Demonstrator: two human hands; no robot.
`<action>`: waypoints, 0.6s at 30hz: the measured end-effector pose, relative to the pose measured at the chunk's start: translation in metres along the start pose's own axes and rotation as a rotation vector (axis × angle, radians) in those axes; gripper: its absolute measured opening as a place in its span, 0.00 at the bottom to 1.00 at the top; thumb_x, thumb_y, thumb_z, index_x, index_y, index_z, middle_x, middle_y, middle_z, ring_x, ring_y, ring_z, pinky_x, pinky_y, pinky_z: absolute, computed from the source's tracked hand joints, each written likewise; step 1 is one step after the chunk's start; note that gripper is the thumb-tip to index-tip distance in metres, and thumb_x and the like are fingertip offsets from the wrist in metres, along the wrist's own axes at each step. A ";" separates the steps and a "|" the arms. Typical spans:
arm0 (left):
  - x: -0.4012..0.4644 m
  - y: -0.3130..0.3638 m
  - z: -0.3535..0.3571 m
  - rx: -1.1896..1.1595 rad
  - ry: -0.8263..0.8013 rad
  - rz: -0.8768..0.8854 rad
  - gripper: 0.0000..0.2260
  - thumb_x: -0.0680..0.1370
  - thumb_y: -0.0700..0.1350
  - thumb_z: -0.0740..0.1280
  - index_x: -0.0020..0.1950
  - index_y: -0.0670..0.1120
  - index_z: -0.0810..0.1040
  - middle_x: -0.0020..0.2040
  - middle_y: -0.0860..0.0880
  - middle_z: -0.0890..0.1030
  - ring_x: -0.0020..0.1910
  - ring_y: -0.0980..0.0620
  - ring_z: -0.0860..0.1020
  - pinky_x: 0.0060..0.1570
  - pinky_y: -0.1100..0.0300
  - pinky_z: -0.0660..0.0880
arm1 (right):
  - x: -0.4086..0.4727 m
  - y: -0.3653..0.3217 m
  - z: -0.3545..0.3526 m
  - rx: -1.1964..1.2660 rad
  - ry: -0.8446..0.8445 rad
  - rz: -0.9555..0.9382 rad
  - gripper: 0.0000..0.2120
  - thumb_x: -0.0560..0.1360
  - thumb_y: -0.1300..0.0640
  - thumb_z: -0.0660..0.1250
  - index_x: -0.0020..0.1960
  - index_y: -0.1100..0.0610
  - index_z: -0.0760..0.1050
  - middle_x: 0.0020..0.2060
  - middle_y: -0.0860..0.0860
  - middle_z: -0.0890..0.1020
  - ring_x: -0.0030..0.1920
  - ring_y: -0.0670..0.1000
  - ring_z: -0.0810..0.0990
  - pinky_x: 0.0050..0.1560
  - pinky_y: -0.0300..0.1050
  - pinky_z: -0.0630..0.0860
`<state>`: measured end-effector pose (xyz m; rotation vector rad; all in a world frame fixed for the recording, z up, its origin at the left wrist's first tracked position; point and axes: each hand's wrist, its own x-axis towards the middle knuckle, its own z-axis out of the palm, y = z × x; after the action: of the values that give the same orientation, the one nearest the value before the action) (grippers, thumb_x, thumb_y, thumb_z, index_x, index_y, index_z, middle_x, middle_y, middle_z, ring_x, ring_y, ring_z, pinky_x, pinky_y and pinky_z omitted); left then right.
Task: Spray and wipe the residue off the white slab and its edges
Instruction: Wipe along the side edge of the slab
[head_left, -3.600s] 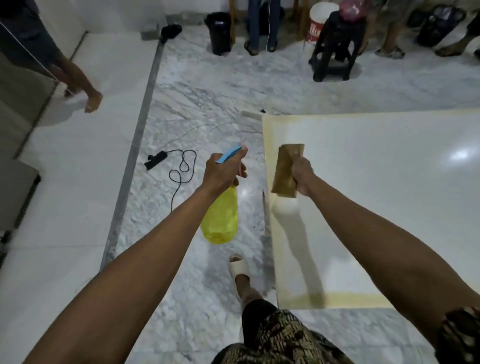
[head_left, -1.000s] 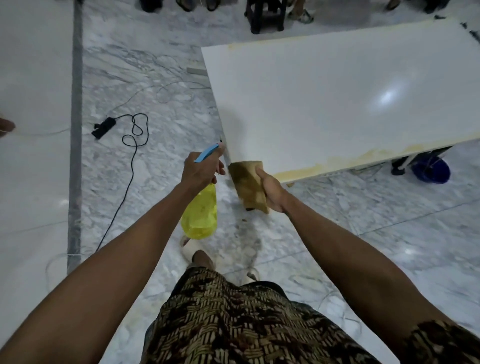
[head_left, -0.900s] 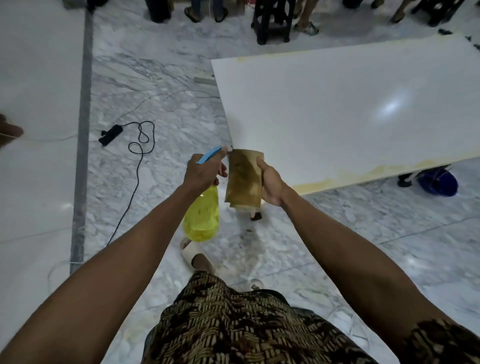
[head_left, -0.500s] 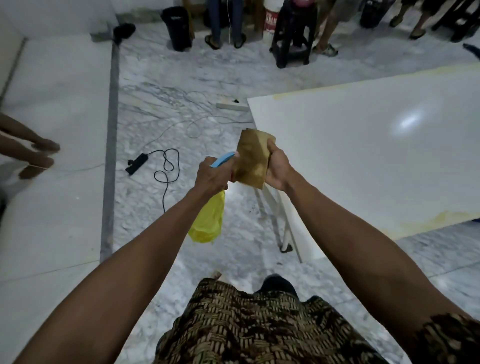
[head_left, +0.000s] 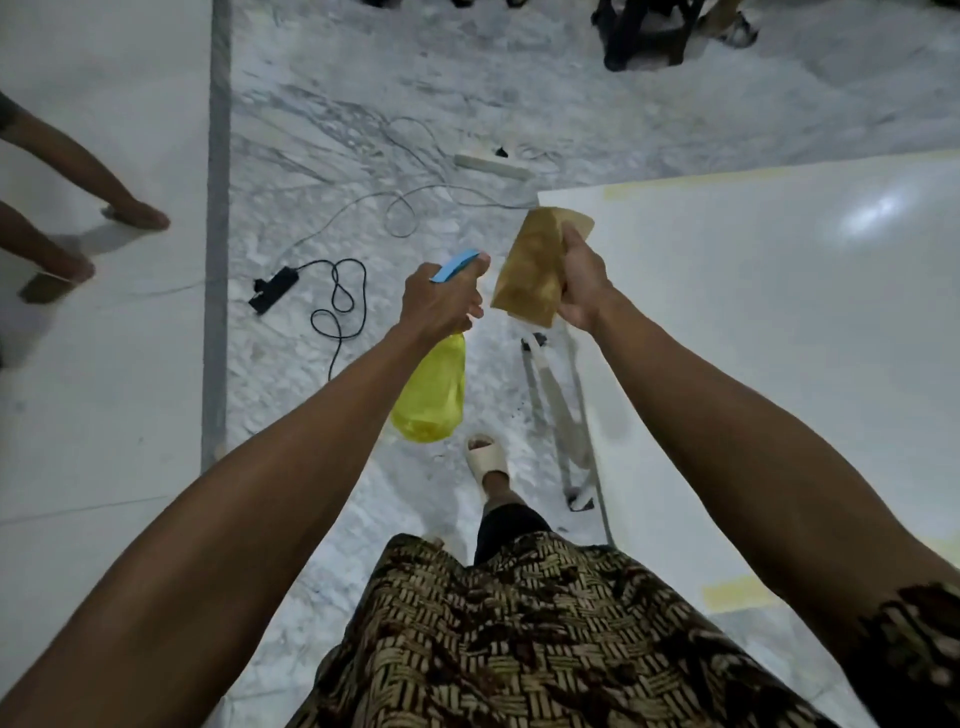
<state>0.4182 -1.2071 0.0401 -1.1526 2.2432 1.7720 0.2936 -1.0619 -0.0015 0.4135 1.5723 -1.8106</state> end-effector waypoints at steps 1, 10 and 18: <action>0.013 0.006 0.004 0.006 -0.005 -0.011 0.25 0.81 0.59 0.71 0.51 0.34 0.86 0.44 0.40 0.88 0.23 0.61 0.79 0.24 0.68 0.73 | 0.020 -0.009 -0.005 -0.057 0.029 0.015 0.25 0.81 0.40 0.58 0.66 0.60 0.75 0.56 0.57 0.83 0.55 0.56 0.84 0.60 0.54 0.80; 0.108 0.031 0.025 0.006 0.010 -0.048 0.21 0.82 0.58 0.71 0.42 0.40 0.84 0.37 0.43 0.85 0.23 0.59 0.78 0.26 0.66 0.74 | 0.160 -0.102 -0.031 -0.948 0.290 -0.650 0.20 0.84 0.49 0.51 0.70 0.58 0.69 0.64 0.57 0.79 0.63 0.57 0.76 0.54 0.43 0.69; 0.141 0.009 0.034 -0.023 0.034 -0.140 0.23 0.81 0.60 0.71 0.39 0.41 0.83 0.39 0.41 0.87 0.23 0.59 0.78 0.25 0.65 0.74 | 0.242 -0.025 -0.039 -1.789 -0.086 -0.448 0.38 0.76 0.29 0.48 0.79 0.49 0.52 0.80 0.55 0.51 0.79 0.60 0.48 0.75 0.64 0.44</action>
<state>0.2991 -1.2495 -0.0305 -1.3182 2.1075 1.7418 0.0971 -1.0940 -0.1470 -0.8716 2.5526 -0.0719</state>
